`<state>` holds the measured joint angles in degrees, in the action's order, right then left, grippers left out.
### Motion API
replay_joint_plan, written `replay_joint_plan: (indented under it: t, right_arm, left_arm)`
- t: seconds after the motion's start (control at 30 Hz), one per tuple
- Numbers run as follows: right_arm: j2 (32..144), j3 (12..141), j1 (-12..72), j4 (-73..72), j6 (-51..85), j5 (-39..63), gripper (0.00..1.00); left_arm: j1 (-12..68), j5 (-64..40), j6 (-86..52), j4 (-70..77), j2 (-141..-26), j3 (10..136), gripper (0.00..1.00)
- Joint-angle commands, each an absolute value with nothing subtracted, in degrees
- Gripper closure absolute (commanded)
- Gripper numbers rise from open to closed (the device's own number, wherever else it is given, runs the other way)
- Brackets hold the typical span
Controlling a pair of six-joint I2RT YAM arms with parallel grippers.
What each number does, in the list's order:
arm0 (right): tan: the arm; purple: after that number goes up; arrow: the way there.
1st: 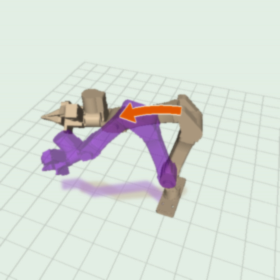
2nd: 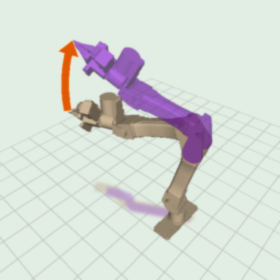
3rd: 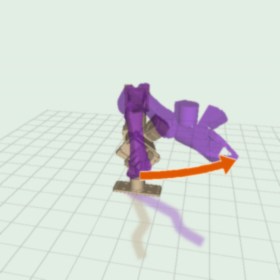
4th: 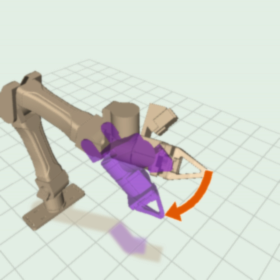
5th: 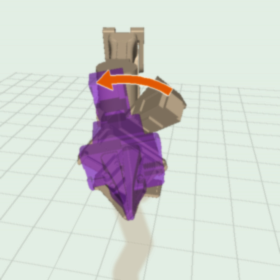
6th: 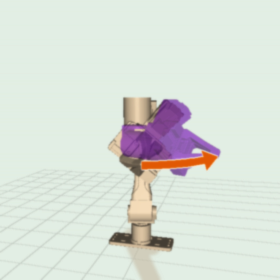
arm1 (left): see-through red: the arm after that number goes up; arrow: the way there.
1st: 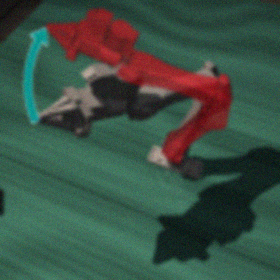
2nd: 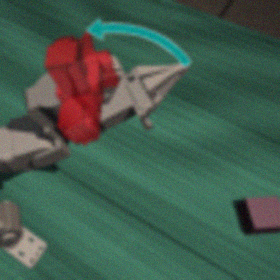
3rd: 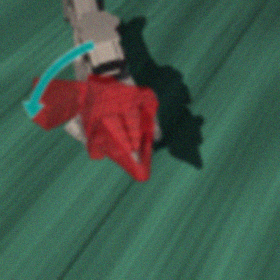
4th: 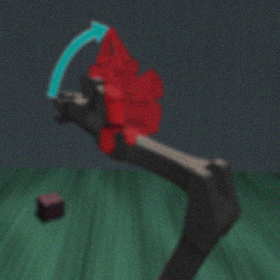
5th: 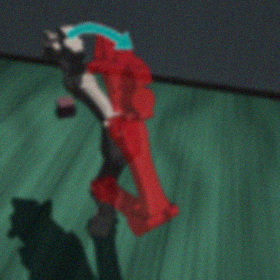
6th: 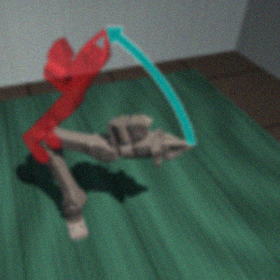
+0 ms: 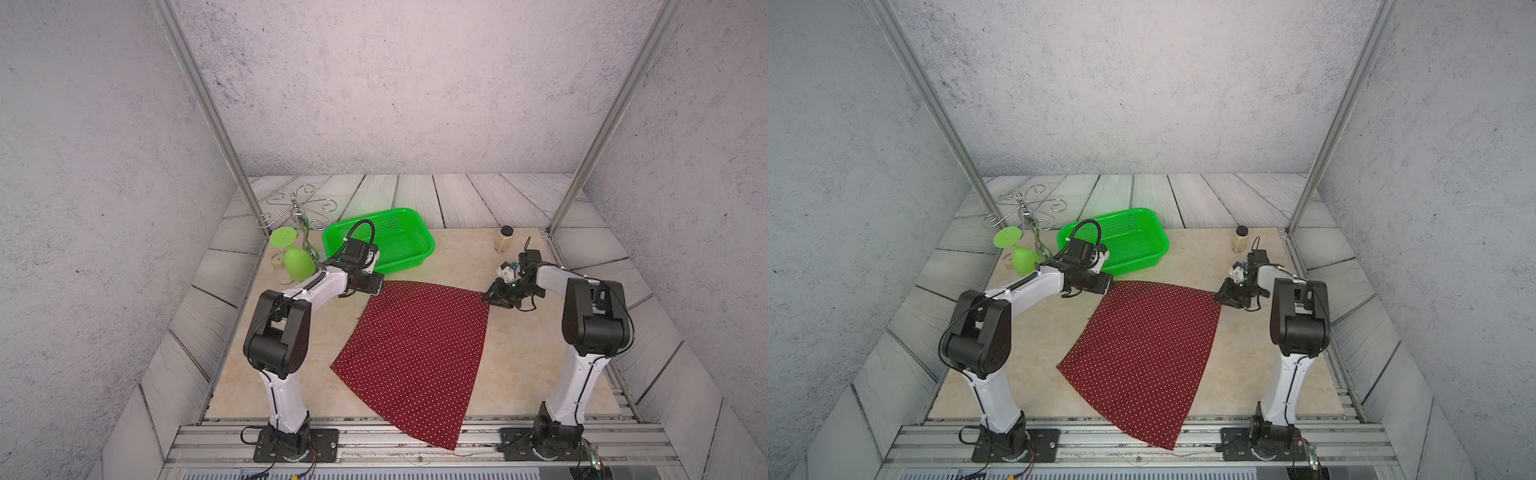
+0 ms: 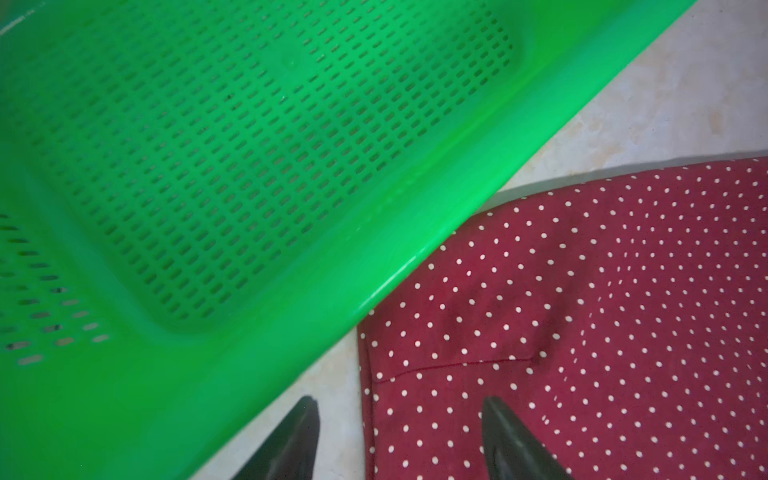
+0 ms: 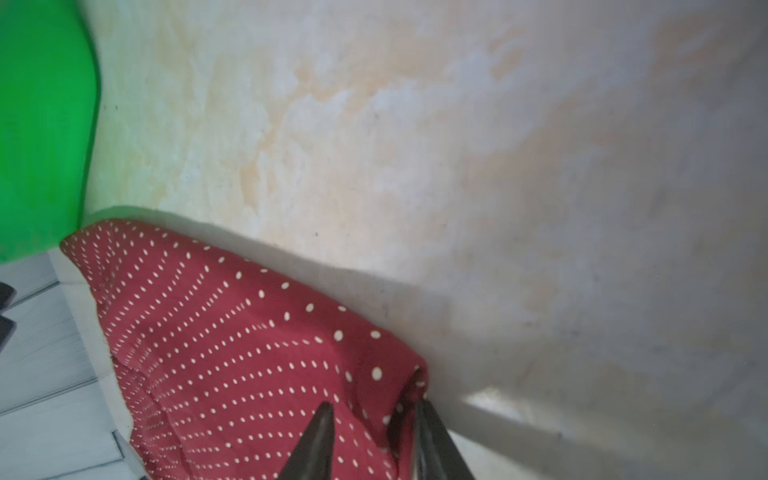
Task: Roll up the skirts
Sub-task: Adjust the skirt at the center of the board.
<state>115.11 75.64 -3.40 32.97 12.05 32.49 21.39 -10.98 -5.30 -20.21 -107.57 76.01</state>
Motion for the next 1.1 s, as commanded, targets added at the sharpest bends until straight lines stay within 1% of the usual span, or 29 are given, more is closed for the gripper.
replay_joint_plan:
  t: [0.0, 0.07, 0.1, 0.27, 0.47, 0.53, 0.63, 0.73, 0.83, 1.0, 1.07]
  right_arm:
    - [117.94, 78.48, -3.16, 37.15, 11.09, 29.64, 0.86]
    - [115.85, 76.82, -3.39, 37.21, 10.82, 27.45, 0.97]
    - [114.13, 75.09, -3.81, 36.96, 10.8, 25.88, 1.0]
    - [107.41, 67.98, -8.17, 37.48, 9.01, 22.27, 1.0]
    - [102.78, 63.34, -15.36, 38.53, 8.91, 19.58, 1.0]
    - [101.16, 62.0, -17.04, 38.14, 9.04, 20.05, 1.0]
    - [100.47, 62.25, -17.23, 39.53, 8.77, 19.31, 1.0]
    - [97.7, 60.86, -18.33, 39.72, 9.5, 15.62, 1.0]
    - [94.51, 59.47, -21.3, 39.55, 10.0, 13.7, 1.0]
    - [93.38, 60.6, -23.28, 40.81, 9.67, 14.9, 1.0]
    - [93.35, 60.81, -23.25, 40.63, 9.68, 15.82, 1.0]
  left_arm:
    - [21.31, -12.25, -6.87, -18.85, -107.97, 75.57, 0.35]
    - [21.53, -13.0, -6.68, -17.87, -107.45, 74.97, 0.34]
    - [21.68, -13.01, -6.18, -17.87, -107.28, 75.04, 0.34]
    - [23.9, -12.6, -1.49, -19.07, -108.69, 78.19, 0.33]
    - [29.88, -8.21, 1.15, -26.21, -118.0, 91.68, 0.33]
    - [32.17, -4.97, -0.07, -28.18, -122.44, 97.48, 0.33]
    - [34.81, -2.45, -2.78, -30.27, -127.95, 104.17, 0.34]
    - [37.32, 0.43, -3.18, -28.14, -131.14, 106.79, 0.34]
    - [38.71, 3.03, -5.76, -25.18, -134.15, 109.55, 0.34]
    - [39.37, 10.03, -12.77, -36.02, -145.37, 126.16, 0.36]
    - [39.31, 9.47, -14.11, -37.77, -147.67, 129.6, 0.36]
